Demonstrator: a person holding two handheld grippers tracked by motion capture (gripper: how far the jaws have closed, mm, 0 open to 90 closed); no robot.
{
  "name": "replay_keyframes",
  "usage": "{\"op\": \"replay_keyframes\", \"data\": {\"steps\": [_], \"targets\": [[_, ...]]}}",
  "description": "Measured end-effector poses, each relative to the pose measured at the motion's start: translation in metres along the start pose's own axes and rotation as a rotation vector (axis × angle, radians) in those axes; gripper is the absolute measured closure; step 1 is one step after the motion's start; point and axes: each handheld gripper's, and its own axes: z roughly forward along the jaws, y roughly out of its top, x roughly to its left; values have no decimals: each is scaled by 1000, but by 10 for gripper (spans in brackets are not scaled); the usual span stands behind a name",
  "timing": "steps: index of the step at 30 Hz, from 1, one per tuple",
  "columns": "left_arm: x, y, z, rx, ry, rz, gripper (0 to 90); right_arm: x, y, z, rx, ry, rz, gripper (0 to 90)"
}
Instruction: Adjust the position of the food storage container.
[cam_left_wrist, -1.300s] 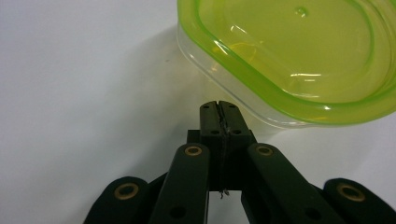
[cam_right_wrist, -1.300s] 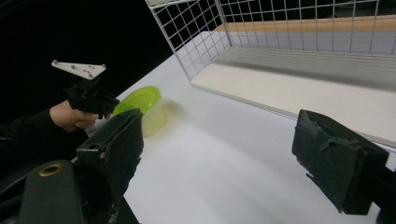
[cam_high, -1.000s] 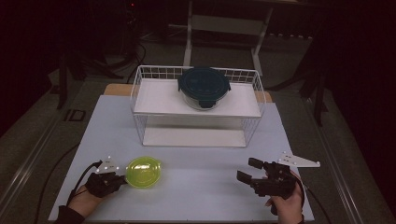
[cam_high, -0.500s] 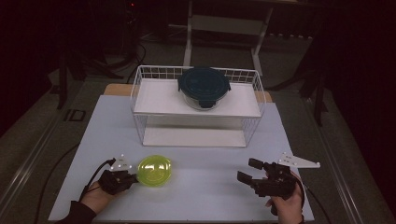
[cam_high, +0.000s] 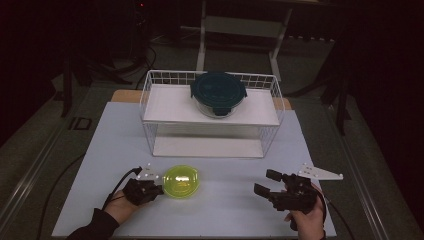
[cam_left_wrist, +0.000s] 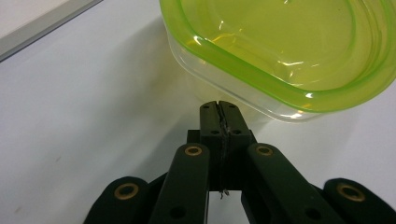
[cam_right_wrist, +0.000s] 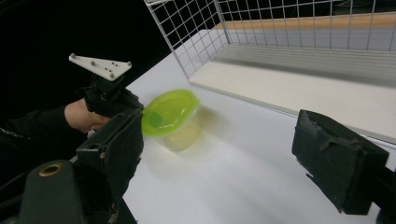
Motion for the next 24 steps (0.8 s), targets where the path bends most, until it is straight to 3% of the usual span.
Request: {"op": "replay_keyframes", "data": {"steps": [24], "targets": [[-18, 41, 37, -3, -42, 42, 889, 0, -2, 4, 11, 9, 1, 161]]}}
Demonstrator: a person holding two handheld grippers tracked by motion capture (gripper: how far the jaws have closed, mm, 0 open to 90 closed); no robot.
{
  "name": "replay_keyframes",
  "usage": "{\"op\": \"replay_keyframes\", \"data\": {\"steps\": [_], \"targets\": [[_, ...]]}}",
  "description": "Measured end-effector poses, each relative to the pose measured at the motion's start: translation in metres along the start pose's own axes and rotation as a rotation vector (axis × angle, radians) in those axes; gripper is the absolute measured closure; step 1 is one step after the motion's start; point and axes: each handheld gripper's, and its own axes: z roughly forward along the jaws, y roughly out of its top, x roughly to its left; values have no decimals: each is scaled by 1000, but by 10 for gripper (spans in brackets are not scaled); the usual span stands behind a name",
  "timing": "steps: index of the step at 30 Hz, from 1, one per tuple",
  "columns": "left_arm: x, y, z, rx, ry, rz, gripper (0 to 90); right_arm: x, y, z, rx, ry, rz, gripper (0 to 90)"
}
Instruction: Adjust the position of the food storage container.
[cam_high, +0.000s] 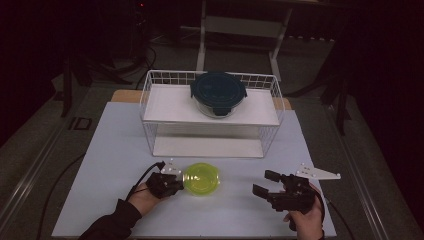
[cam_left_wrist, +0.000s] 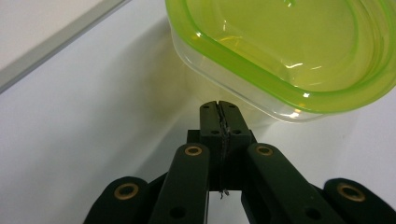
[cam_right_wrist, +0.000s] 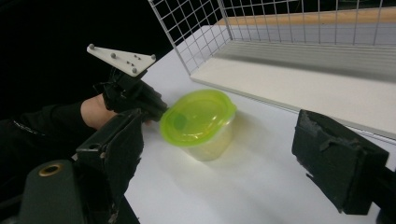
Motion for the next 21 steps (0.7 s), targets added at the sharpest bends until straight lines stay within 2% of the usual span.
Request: {"op": "replay_keyframes", "data": {"steps": [3, 15, 16, 21], "targets": [[-2, 6, 6, -1, 0, 10, 889, 0, 0, 0, 3, 2, -2, 161], [-1, 15, 13, -7, -4, 2, 888, -1, -2, 1, 9, 5, 4, 161], [-2, 18, 15, -8, -17, -2, 888, -1, -2, 2, 10, 5, 2, 161], [-6, 21, 18, -1, -27, 12, 888, 0, -2, 3, 15, 3, 0, 161]]}}
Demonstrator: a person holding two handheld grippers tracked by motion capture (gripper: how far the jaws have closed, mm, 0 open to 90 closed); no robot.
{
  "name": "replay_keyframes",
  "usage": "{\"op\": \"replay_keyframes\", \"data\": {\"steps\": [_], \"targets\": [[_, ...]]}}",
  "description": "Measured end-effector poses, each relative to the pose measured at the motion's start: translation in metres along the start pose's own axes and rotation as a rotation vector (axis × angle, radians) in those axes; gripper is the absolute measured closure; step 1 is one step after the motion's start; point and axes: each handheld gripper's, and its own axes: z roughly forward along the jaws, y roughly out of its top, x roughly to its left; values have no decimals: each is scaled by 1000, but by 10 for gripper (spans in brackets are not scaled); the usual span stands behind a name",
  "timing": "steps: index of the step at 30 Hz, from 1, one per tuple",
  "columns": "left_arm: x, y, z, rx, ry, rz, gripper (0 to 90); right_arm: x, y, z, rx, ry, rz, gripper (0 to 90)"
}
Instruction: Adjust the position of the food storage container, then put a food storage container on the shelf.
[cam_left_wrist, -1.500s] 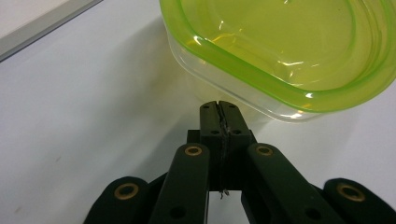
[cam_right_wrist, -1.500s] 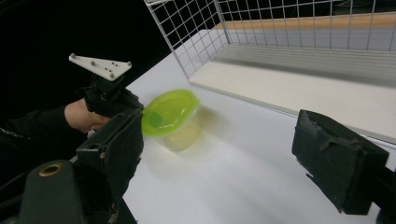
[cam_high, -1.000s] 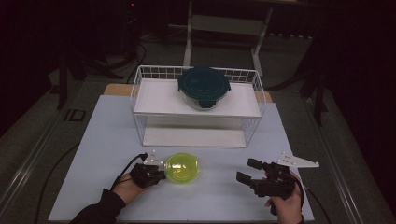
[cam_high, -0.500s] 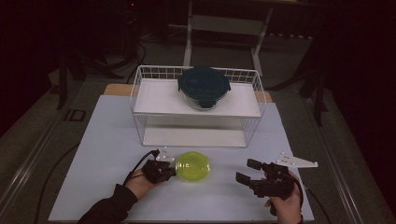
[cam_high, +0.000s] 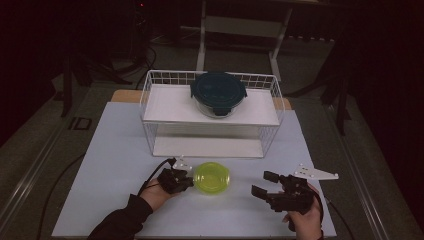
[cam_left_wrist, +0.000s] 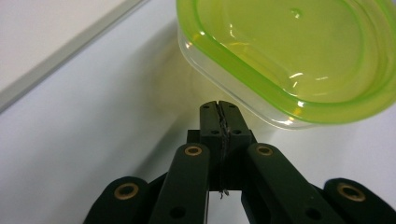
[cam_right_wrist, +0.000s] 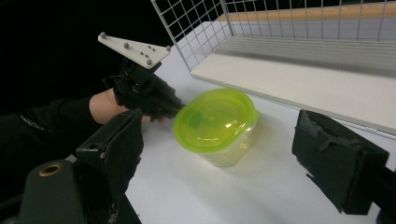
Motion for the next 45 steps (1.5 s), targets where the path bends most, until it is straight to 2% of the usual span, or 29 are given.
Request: {"op": "replay_keyframes", "data": {"steps": [6, 11, 14, 18, 23, 25, 27, 28, 29, 30, 32, 33, 36, 37, 40, 41, 45], "targets": [[-5, 4, 6, 0, -12, 10, 888, 0, 0, 1, 3, -1, -1, 160], [-5, 6, 6, -15, -18, -2, 888, 1, -1, 1, 6, -8, -7, 160], [-6, 4, 4, -4, -18, 2, 887, 1, -1, 2, 10, -8, -7, 160], [-3, 0, -6, -7, -9, -17, 887, 1, -1, 2, 11, -10, -13, 160], [-1, -3, -31, -42, 4, -38, 874, 2, -1, 2, 14, -23, -33, 160], [0, -4, -43, -60, 6, -46, 786, 2, -1, 2, 12, -30, -49, 160], [-1, -3, -55, -102, 4, -50, 778, 3, 0, 2, 13, -34, -63, 157], [-2, -2, -60, -120, -5, -59, 719, 3, 0, 2, 11, -34, -64, 151], [-3, -1, -66, -133, -25, -52, 670, 3, 0, 3, 17, -37, -68, 149], [-5, 1, -70, -149, -39, -53, 665, 3, 1, 3, 21, -40, -78, 147], [-8, 5, -77, -167, -82, -66, 560, 4, 2, 4, 20, -43, -99, 145], [-9, 7, -80, -176, -103, -68, 537, 4, 2, 5, 22, -43, -111, 144], [-12, 14, -84, -196, -129, -81, 443, 6, 5, 9, 24, -46, -121, 140], [-14, 17, -85, -202, -122, -79, 423, 6, 7, 10, 31, -55, -127, 141], [-15, 21, -85, -214, -137, -90, 381, 6, 10, 14, 48, -58, -127, 140], [-14, 24, -83, -213, -142, -113, 380, 5, 11, 19, 72, -56, -97, 134], [-10, 28, -73, -208, -153, -155, 348, 0, 13, 31, 104, -87, -54, 126]]}}
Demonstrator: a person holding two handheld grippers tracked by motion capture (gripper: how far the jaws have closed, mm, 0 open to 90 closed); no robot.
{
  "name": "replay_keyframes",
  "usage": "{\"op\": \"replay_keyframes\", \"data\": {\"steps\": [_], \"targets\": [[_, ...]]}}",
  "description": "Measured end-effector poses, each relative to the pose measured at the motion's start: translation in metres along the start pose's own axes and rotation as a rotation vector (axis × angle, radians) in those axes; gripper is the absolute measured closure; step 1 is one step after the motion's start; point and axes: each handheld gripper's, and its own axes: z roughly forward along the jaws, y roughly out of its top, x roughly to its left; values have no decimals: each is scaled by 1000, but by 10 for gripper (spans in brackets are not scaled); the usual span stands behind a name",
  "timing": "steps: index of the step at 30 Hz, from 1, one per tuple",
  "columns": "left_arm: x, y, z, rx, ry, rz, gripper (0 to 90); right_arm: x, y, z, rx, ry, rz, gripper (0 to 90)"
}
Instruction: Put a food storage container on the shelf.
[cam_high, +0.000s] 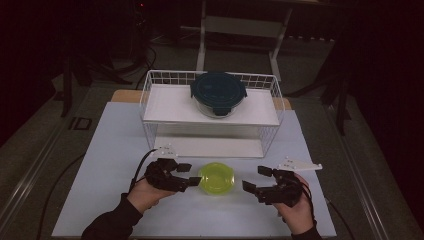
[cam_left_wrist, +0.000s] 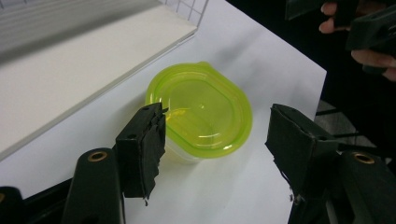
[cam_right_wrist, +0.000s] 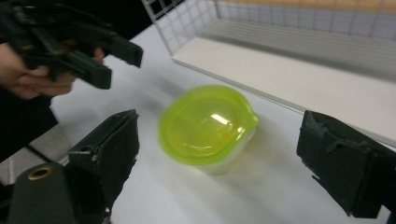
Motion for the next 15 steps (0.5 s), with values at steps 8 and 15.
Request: {"op": "replay_keyframes", "data": {"steps": [8, 15], "targets": [[21, 1, 19, 17, -30, -175, 308, -13, 4, 25, 46, 26, 112, 143], [40, -8, 34, 64, -33, -355, 323, -25, 2, 46, 91, 42, 259, 242]]}}
